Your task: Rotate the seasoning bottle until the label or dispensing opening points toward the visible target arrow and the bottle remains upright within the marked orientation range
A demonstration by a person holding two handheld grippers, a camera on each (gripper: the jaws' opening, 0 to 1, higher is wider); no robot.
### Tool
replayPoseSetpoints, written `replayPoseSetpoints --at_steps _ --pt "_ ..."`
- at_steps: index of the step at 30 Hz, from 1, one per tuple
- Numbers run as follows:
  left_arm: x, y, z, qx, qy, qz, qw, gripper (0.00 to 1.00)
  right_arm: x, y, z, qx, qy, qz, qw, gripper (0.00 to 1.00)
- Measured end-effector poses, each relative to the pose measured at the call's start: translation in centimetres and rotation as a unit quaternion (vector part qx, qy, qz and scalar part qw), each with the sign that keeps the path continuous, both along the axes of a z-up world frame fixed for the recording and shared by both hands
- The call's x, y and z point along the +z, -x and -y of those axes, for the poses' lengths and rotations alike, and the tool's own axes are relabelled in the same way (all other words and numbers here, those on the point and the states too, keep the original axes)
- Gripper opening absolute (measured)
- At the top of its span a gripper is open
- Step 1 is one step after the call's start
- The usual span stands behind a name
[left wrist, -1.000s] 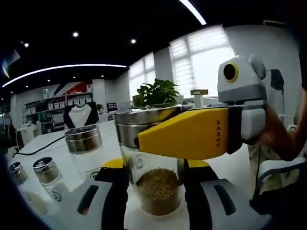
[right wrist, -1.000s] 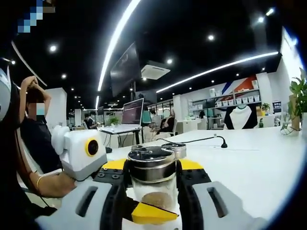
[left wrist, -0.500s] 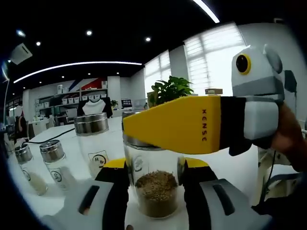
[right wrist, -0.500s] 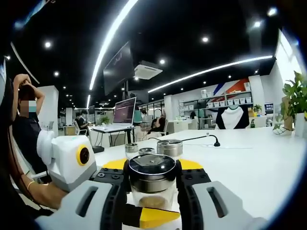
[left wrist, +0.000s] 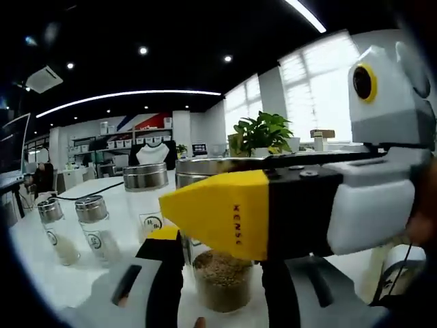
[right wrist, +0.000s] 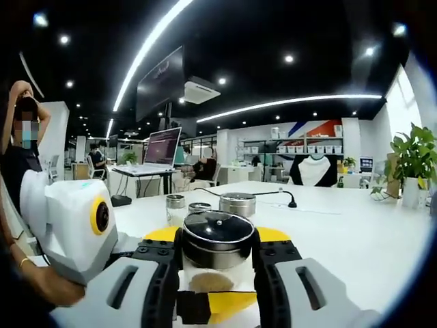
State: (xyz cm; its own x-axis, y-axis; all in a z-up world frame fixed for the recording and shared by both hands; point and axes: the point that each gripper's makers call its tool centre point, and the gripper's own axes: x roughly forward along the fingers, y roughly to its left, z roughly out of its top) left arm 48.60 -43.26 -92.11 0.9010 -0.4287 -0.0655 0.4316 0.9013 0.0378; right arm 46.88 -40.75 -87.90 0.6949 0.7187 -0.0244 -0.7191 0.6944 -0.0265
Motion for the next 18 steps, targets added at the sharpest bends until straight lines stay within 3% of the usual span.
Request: replayPoseSetpoints --at_steps 2,18 --pt "-0.14 -0.06 0.09 0.0 0.002 -0.004 1.0 0.45 -0.31 -0.24 0.15 -0.013 0.028 0.014 0.9994 0.4" --pt "-0.22 0.12 0.05 0.008 -0.006 0.002 0.9999 0.45 -0.17 -0.24 0.0 -0.031 -0.001 0.005 0.9995 0.42"
